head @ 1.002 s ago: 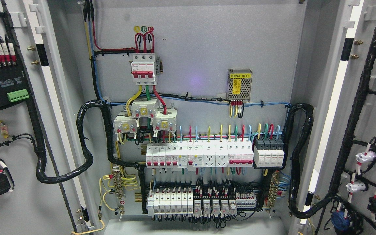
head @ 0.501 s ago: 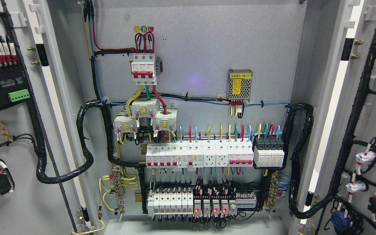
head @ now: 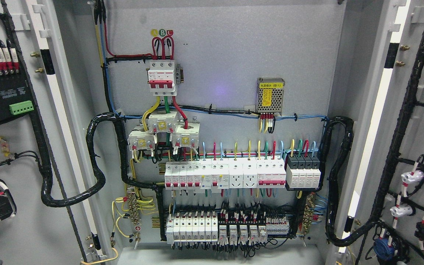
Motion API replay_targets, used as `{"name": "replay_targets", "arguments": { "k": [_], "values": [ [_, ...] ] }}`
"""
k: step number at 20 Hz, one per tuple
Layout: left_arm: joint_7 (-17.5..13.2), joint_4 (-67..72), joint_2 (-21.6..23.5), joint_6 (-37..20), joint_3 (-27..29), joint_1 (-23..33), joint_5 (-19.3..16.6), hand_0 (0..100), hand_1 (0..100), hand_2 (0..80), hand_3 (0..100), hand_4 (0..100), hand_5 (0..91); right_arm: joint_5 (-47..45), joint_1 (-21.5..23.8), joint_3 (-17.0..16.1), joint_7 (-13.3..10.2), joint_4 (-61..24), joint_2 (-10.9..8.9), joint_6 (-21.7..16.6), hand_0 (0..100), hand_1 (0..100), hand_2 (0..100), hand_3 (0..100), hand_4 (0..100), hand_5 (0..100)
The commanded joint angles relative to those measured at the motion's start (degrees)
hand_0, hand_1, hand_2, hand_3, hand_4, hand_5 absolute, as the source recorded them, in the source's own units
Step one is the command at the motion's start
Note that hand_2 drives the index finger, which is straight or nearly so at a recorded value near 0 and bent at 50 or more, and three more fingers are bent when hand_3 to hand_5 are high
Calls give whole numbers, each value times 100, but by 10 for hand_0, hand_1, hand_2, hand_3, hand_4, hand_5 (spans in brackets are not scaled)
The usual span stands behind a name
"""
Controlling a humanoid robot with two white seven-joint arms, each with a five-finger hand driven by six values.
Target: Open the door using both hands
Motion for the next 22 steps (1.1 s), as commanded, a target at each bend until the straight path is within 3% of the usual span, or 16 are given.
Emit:
{"name": "replay_targets", "arguments": {
  "k": [1,7,12,14,22],
  "values": [
    [-11,-50,-279,-16,-1392,234,-566,0,0,0,0,0,0,238,35,816,-3,620,4,-7,191,0,0,0,0,0],
    [-11,432,-604,2,-2156,374,-1181,0,0,0,0,0,0,782,35,1115,-3,1674,21,-7,191,0,0,0,0,0],
    [-11,1460,-955,-16,-2412,383,-1516,0,0,0,0,0,0,967,26,1475,6,3009,22,-7,191,0,0,0,0,0],
    [-11,1960,-1166,-7,-2430,383,-1805,0,0,0,0,0,0,1107,17,1589,6,3545,48,-16,191,0,0,0,0,0],
    [-19,4131,-1509,19,-2658,103,-1903,0,0,0,0,0,0,1451,-26,1572,15,5673,768,-25,191,0,0,0,0,0]
  ]
}}
